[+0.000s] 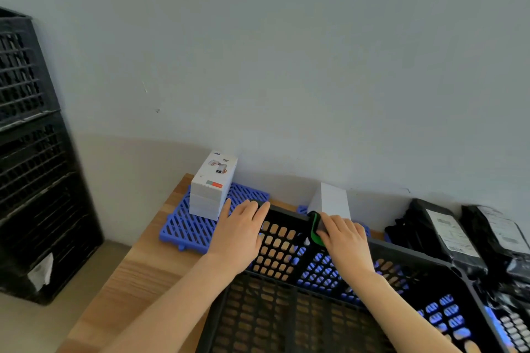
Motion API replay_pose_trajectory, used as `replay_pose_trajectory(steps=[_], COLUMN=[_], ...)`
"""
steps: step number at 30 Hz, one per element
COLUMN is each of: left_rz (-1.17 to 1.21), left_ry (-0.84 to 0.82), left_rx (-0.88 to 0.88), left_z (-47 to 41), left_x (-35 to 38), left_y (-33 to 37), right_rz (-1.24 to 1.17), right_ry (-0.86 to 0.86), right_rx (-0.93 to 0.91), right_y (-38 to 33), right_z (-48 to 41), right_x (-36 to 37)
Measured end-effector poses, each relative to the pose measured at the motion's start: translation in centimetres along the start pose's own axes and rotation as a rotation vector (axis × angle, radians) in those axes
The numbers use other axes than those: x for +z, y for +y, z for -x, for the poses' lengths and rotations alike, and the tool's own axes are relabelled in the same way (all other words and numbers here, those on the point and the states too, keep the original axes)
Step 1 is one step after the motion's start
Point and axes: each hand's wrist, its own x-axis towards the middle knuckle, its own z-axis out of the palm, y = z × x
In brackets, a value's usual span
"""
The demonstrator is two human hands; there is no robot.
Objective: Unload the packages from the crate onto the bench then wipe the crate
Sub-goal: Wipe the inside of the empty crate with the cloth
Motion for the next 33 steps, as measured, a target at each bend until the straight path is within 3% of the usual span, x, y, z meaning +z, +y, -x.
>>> replay_pose_trajectory(steps=[8, 12, 24, 33], left_rz=[-0.065, -0.121, -0.556, -0.556], left_ry=[-0.040, -0.103, -0.249, -0.346], left_rx=[0.004, 0.006, -0.057, -0.156], left_z=[-0.2, -0.4, -2.8, -4.4], left_x=[0.4, -0.3, -0.9, -1.5], left_y=[0.0, 0.2, 4.3, 6.5], right_rz=[-0.177, -0.173, -0.159, -0.098], right_ry=[-0.088, -0.058, -0.138, -0.322], right_rx=[-0.046, -0.092, -0.077, 0.109], right_y=[-8.9, -7.9, 7.5, 22.5], right_z=[-4.0, -3.9, 1.8, 7.1], right_x=[-0.4, 0.4, -0.2, -1.3])
